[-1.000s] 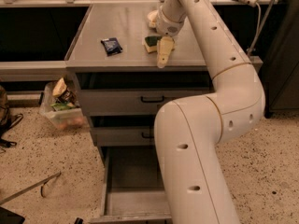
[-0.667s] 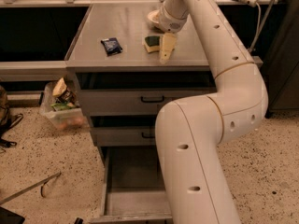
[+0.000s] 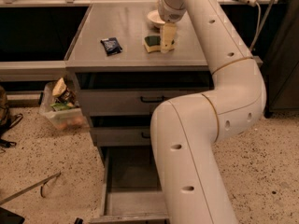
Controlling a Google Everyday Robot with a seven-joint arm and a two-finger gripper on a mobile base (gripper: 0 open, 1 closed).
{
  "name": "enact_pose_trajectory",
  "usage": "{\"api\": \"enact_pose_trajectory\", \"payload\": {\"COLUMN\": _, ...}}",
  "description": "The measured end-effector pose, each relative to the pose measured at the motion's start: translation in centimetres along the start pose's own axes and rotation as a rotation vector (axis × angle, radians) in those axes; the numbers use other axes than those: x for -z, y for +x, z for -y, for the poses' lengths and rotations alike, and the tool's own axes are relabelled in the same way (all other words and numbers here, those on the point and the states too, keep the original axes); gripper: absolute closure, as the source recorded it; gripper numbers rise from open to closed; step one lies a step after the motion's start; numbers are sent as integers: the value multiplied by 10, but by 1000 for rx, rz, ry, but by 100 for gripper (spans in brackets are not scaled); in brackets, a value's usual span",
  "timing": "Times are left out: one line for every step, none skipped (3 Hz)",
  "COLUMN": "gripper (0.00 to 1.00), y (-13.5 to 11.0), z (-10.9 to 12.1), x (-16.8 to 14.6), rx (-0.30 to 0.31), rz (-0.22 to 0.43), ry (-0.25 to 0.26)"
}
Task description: Place sponge into bottom drawer
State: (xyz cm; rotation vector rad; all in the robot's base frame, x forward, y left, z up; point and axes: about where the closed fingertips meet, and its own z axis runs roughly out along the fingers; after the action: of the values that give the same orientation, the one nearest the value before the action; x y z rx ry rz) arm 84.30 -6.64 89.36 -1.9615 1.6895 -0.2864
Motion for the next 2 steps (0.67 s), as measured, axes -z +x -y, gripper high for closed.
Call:
{"api": "enact_pose_trajectory", "payload": {"gripper": 0, "y": -8, "z": -5, "x": -10, "rx": 25, "rz": -4, "ry": -27}}
{"api": "enact_pose_trajectory", "payload": {"gripper": 0, "y": -19, "z": 4, "x": -18, "rx": 67, "rz": 2, "ry": -4}}
